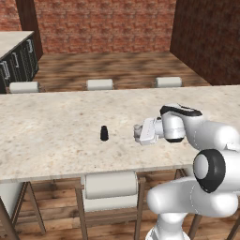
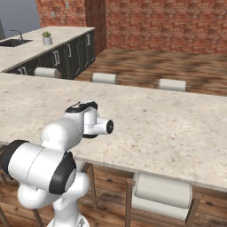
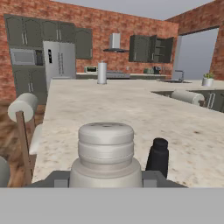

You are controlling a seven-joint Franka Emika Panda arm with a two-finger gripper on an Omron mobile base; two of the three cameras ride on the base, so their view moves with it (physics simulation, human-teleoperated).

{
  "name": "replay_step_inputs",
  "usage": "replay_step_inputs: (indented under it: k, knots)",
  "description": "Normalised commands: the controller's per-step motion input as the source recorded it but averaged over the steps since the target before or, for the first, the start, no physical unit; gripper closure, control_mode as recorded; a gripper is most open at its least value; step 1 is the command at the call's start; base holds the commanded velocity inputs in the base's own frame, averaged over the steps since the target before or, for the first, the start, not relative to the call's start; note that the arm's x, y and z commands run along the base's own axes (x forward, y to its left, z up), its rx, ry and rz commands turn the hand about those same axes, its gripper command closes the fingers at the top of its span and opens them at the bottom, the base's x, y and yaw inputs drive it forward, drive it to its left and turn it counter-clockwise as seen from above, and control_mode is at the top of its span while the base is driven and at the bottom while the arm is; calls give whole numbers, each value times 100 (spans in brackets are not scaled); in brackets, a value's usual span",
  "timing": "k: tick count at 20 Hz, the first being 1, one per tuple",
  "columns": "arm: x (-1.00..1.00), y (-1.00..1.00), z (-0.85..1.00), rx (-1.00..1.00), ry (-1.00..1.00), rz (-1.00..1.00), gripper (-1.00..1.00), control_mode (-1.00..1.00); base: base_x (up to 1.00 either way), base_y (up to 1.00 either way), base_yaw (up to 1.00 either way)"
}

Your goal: The dining table condiment station is running low on shaker. Refill the condiment station by opening the cabinet and taking the shaker from the cabinet and placing it on the dining table.

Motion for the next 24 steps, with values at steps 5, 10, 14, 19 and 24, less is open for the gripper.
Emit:
replay_step_inputs:
  k: [5, 10, 14, 19, 24]
  knots:
    - [45, -8, -32, 0, -4, 17, 100, -100, 0, 0, 0]
    - [39, -20, -27, 0, 0, 15, 100, -100, 0, 0, 0]
    - [29, -20, -30, 1, 0, 14, 100, -100, 0, 0, 0]
    - [25, -4, -38, 2, 0, 8, 100, -100, 0, 0, 0]
    - [42, 0, -34, 6, 0, 1, 100, -100, 0, 0, 0]
